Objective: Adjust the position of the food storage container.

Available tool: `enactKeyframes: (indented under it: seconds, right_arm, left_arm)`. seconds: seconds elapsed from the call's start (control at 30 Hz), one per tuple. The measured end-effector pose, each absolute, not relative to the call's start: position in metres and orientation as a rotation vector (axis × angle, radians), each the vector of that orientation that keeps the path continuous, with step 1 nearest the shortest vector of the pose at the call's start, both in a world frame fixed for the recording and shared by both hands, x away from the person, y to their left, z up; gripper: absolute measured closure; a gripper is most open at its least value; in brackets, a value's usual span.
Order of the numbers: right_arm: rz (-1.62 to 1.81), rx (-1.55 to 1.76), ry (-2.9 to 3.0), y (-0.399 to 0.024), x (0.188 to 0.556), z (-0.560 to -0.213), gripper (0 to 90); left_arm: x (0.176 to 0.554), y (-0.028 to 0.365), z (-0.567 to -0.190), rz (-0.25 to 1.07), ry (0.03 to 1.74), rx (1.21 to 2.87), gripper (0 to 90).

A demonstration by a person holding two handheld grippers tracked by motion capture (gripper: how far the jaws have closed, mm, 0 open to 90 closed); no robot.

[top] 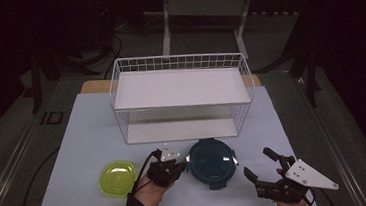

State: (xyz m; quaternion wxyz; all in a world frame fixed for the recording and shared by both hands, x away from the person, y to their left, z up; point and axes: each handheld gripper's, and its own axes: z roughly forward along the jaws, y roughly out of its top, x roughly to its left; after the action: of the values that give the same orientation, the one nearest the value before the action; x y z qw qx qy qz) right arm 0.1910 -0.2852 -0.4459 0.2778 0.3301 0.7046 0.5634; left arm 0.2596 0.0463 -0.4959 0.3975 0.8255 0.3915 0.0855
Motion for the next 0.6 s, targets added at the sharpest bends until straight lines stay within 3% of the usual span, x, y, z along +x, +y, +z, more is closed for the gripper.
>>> enactKeyframes:
  seconds: [0.6]
  right_arm:
    - [1.518,0.879,1.893,-0.285,0.19,-0.446,13.3]
  left_arm:
    - [0.269,0.028,-0.496,0.21,0.962,2.102,88.5]
